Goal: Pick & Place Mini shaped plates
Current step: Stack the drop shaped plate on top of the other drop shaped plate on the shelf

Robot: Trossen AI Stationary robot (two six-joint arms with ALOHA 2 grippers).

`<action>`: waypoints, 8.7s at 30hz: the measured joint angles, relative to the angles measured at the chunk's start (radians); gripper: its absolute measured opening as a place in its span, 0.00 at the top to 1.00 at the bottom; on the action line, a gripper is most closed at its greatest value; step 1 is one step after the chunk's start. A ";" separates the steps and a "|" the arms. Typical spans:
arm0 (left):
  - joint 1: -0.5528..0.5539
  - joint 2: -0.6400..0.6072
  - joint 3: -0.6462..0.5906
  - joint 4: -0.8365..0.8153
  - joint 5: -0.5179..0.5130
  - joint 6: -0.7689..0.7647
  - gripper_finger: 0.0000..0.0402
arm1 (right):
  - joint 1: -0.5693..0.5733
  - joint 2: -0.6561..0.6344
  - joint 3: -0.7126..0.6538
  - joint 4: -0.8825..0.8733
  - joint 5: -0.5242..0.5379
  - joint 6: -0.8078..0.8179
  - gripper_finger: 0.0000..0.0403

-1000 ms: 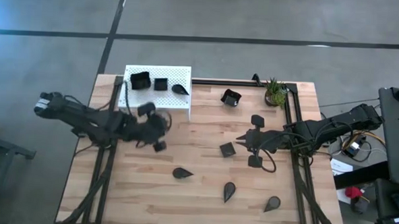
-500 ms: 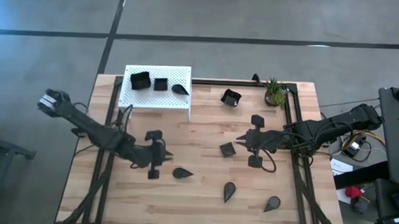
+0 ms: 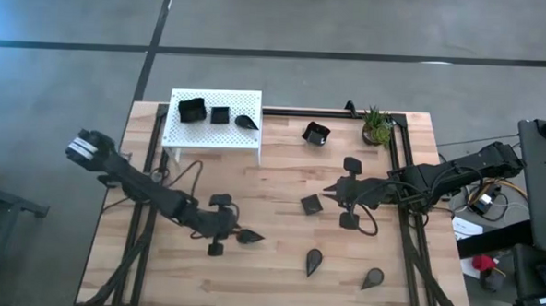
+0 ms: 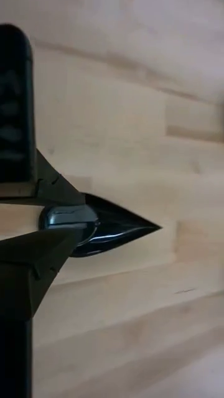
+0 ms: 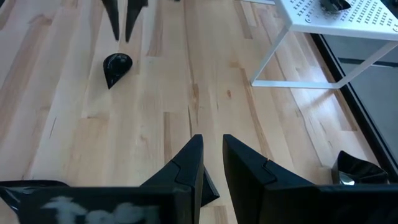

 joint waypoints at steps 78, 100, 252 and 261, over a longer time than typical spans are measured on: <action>0.084 0.212 0.106 0.016 0.143 -0.084 0.85 | 0.000 0.000 0.000 0.001 0.002 -0.049 0.85; 0.108 0.228 0.104 0.026 0.189 -0.191 0.85 | 0.000 0.000 0.000 0.001 0.001 -0.042 0.85; 1.160 0.227 1.017 -1.096 0.430 0.816 1.00 | 0.000 0.000 0.000 0.000 0.004 -0.079 0.85; 1.160 0.227 1.017 -1.089 0.403 0.810 0.96 | 0.000 0.000 0.000 0.000 0.004 -0.076 0.85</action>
